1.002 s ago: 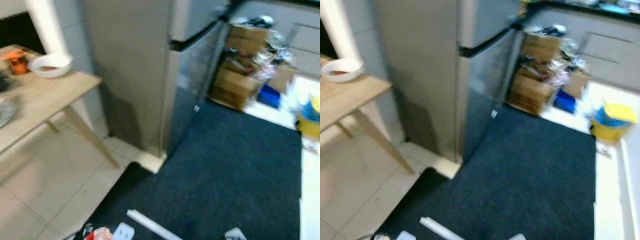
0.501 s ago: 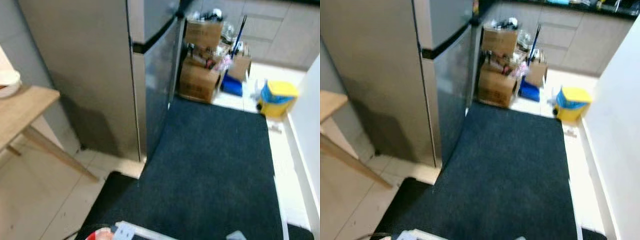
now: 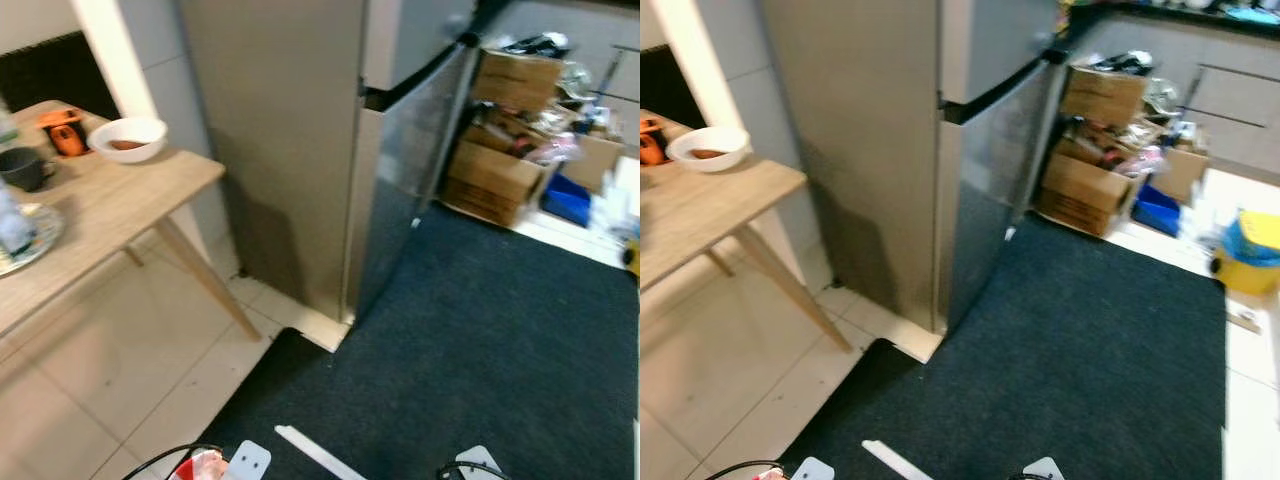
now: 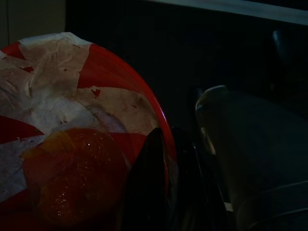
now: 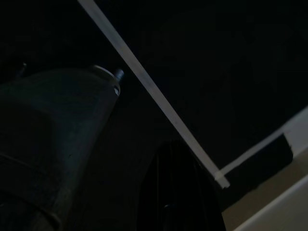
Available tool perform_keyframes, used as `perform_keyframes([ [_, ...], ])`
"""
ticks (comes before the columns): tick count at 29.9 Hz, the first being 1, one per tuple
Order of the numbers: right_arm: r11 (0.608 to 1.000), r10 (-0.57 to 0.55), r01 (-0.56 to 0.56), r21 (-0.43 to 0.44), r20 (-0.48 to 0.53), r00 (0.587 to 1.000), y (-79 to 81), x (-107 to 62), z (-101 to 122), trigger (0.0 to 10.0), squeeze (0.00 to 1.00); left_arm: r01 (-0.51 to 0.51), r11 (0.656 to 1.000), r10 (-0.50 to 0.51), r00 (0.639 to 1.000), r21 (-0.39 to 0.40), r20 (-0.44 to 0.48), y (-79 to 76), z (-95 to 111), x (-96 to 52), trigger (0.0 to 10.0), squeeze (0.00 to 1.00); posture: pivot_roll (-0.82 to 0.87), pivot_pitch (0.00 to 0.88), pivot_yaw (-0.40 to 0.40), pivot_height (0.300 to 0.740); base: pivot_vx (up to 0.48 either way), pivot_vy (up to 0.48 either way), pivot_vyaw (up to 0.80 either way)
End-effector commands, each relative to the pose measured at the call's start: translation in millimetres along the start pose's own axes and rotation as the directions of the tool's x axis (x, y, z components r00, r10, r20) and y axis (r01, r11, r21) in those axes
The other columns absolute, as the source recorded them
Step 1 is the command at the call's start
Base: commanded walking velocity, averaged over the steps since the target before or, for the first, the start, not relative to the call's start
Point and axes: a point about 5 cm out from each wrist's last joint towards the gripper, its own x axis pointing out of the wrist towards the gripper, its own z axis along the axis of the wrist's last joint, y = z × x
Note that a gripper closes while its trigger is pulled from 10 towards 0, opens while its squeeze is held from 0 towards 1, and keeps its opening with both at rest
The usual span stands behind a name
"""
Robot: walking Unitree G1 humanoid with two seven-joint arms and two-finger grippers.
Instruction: Restocking fridge
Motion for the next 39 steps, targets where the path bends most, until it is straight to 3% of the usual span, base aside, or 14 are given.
perform_keyframes([
  [1,1.0,0.019,-0.019,0.004,-0.014,1.0,4.2,-0.5,-5.6,10.0,0.0,0.01,1.0,-0.01,0.998,0.006,-0.055,-1.4,-15.8,-2.1,10.0,0.0,-0.05,0.066,-0.024,0.74,0.0,0.0,0.8],
  [12,1.0,0.017,-0.017,0.021,0.0,1.0,4.0,-0.5,-4.6,10.0,0.0,0.012,1.0,-0.012,0.999,0.005,-0.05,-2.3,-13.9,-1.7,10.0,0.0,-0.05,0.067,-0.021,0.74,0.0,0.0,0.8],
  [19,0.999,0.012,-0.012,0.039,0.009,1.0,4.3,-0.4,-3.5,10.0,0.0,0.022,1.0,-0.022,0.999,-0.004,-0.05,-3.7,-13.8,-1.6,10.0,0.0,-0.05,0.07,-0.02,0.74,0.0,0.0,0.0],
  [39,0.998,0.016,-0.016,0.058,0.011,1.0,5.4,-0.4,-3.6,10.0,0.0,0.04,0.999,-0.041,0.998,-0.032,-0.046,-5.4,-13.7,-1.5,10.0,0.0,-0.05,0.072,-0.02,0.74,0.0,-0.41,0.0],
])
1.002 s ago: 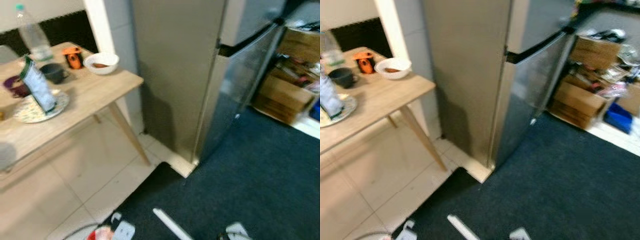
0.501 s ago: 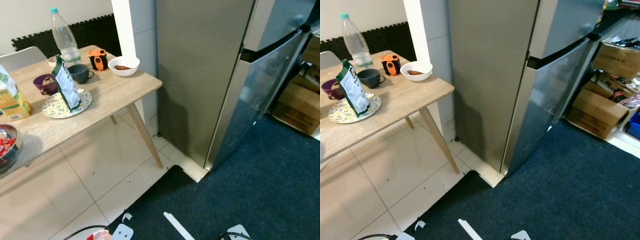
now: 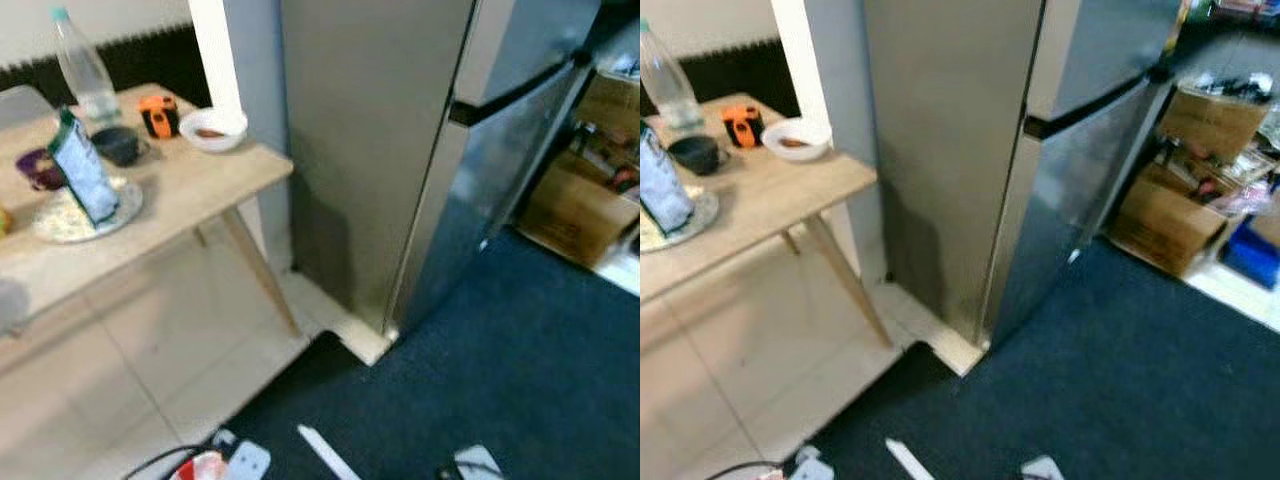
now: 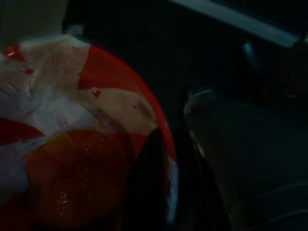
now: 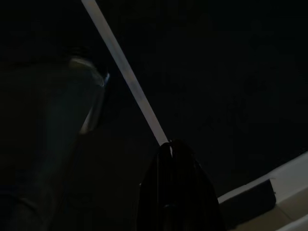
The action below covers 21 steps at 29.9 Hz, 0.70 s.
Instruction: Restocking fridge
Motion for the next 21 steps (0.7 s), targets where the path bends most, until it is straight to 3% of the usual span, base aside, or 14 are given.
perform_keyframes([
  [1,1.0,-0.015,0.015,0.011,-0.014,1.0,-5.3,-1.2,-4.8,10.0,0.0,0.024,1.0,-0.025,0.999,-0.015,-0.048,-7.1,-13.8,-1.1,10.0,0.0,-0.05,0.072,-0.02,0.74,0.0,-0.439,0.0],
  [21,1.0,-0.004,0.004,0.025,-0.015,1.0,-3.3,-0.9,-4.3,10.0,0.0,0.032,0.999,-0.032,0.998,-0.015,-0.046,-7.6,-12.3,-0.8,10.0,0.0,-0.05,0.073,-0.02,0.74,0.0,-0.441,0.0],
])
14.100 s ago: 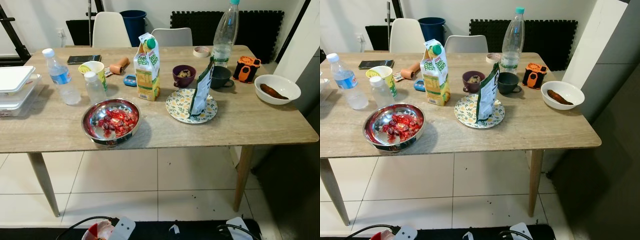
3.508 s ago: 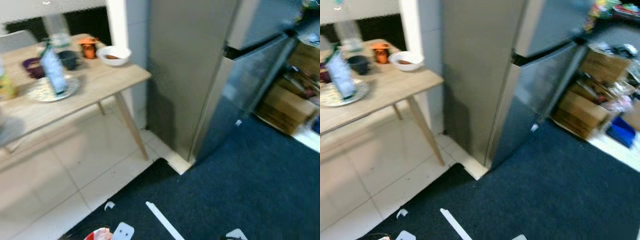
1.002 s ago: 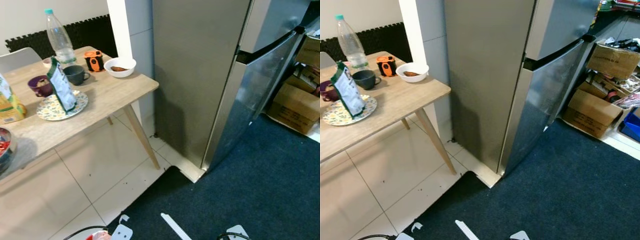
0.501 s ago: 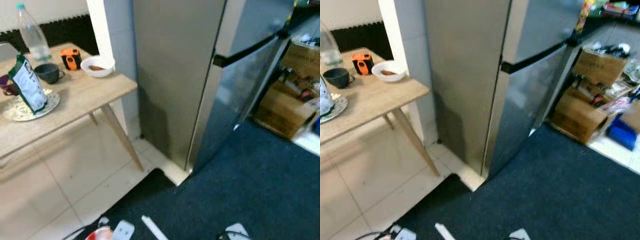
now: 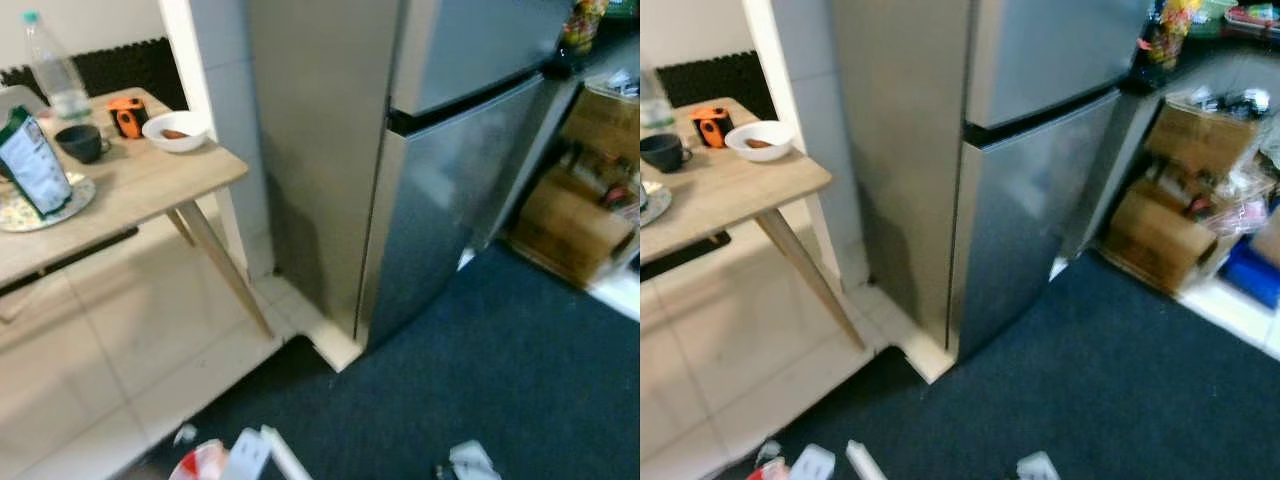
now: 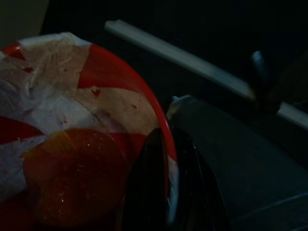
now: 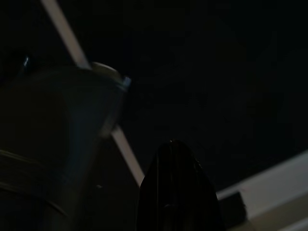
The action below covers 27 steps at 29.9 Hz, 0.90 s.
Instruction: Restocking fridge
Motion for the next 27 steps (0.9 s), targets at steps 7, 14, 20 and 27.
perform_keyframes([
  [7,1.0,0.027,-0.027,-0.003,-0.005,1.0,5.8,0.3,-1.0,10.0,0.0,0.024,1.0,-0.024,0.997,0.008,-0.075,-7.2,-20.1,-2.1,10.0,0.0,-0.05,0.072,-0.021,0.74,0.0,-0.441,0.0],
  [14,0.999,0.047,-0.047,-0.013,0.001,0.999,6.5,0.3,-0.2,10.0,0.0,0.025,1.0,-0.024,0.997,0.01,-0.076,-7.3,-20.3,-2.1,10.0,0.0,-0.05,0.069,-0.023,0.74,0.0,-0.442,0.8],
  [20,0.999,0.046,-0.046,-0.013,0.003,0.999,6.1,0.3,0.1,10.0,0.0,0.027,1.0,-0.026,0.997,0.012,-0.074,-7.6,-19.6,-1.9,10.0,0.0,-0.05,0.067,-0.023,0.74,0.0,-0.442,0.79],
  [27,1.0,0.018,-0.018,-0.001,0.003,1.0,2.5,0.1,0.2,10.0,0.0,0.027,1.0,-0.026,0.997,0.013,-0.071,-7.8,-18.4,-1.7,10.0,0.0,-0.05,0.067,-0.024,0.74,0.0,-0.442,0.34],
])
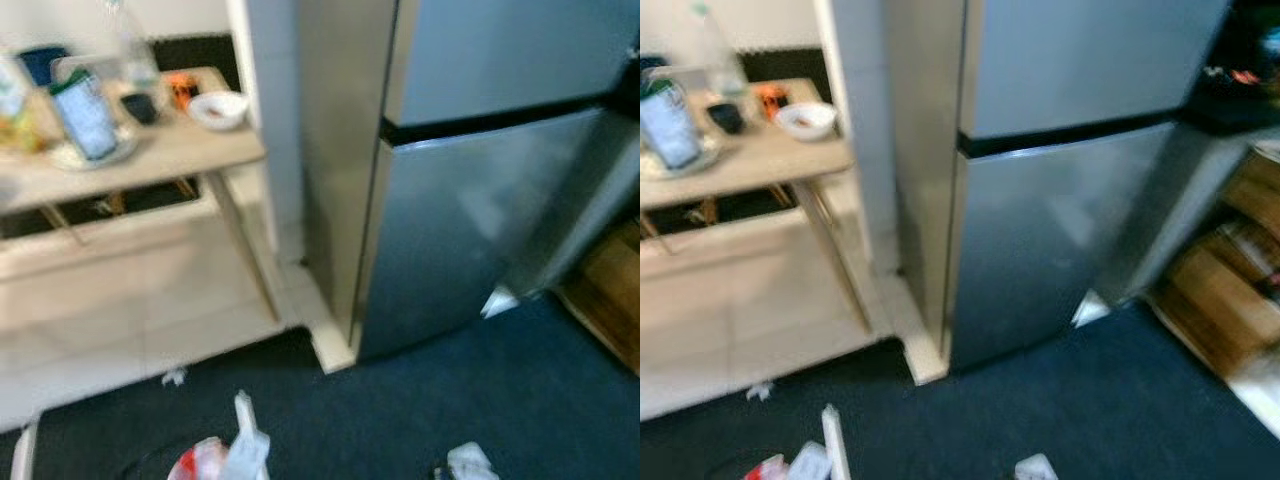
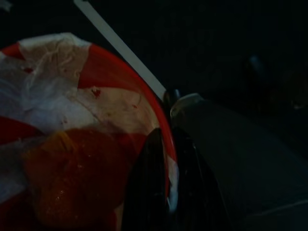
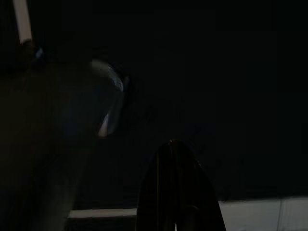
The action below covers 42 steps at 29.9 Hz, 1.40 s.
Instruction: Restocking fridge
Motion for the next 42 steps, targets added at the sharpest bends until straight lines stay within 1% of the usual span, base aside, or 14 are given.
perform_keyframes([
  [1,1.0,-0.001,0.001,0.011,-0.038,0.999,0.9,-1.8,-11.9,10.0,0.0,0.027,1.0,-0.026,0.996,0.015,-0.082,-6.7,-21.0,-2.3,10.0,0.0,-0.05,0.067,-0.024,0.74,0.0,-0.442,0.0],
  [3,1.0,-0.002,0.002,0.012,-0.038,0.999,0.5,-1.8,-11.8,10.0,0.0,0.02,1.0,-0.019,0.997,0.009,-0.08,-6.3,-20.7,-2.3,10.0,0.0,-0.05,0.066,-0.023,0.74,0.0,-0.368,0.0],
  [8,1.0,-0.002,0.003,0.013,-0.037,0.999,0.8,-1.7,-11.5,10.0,0.0,0.023,1.0,-0.022,0.996,0.012,-0.081,-6.1,-20.5,-2.3,10.0,0.0,-0.05,0.067,-0.022,0.74,0.0,0.0,0.0],
  [26,1.0,-0.002,0.003,0.019,-0.038,0.999,1.9,-1.7,-12.3,10.0,0.0,0.028,1.0,-0.027,0.996,0.008,-0.081,-7.1,-21.3,-2.4,10.0,0.0,-0.05,0.071,-0.022,0.74,0.0,-0.284,0.0],
  [29,1.0,-0.001,0.001,0.02,-0.038,0.999,2.2,-1.7,-12.4,10.0,0.0,0.014,1.0,-0.014,0.997,-0.006,-0.074,-6.3,-20.5,-2.3,10.0,0.0,-0.05,0.072,-0.022,0.74,0.0,0.0,0.0],
  [34,1.0,0.001,0.0,0.02,-0.038,0.999,2.6,-1.6,-12.1,10.0,0.0,0.017,1.0,-0.016,0.997,0.01,-0.078,-6.0,-20.3,-2.3,10.0,0.0,-0.05,0.072,-0.022,0.74,0.0,0.0,0.0],
  [42,1.0,0.002,-0.001,0.023,-0.037,0.999,3.2,-1.6,-12.2,10.0,0.0,0.026,1.0,-0.025,0.996,0.011,-0.081,-7.0,-21.2,-2.4,10.0,0.0,-0.05,0.074,-0.02,0.74,0.0,-0.435,0.0],
])
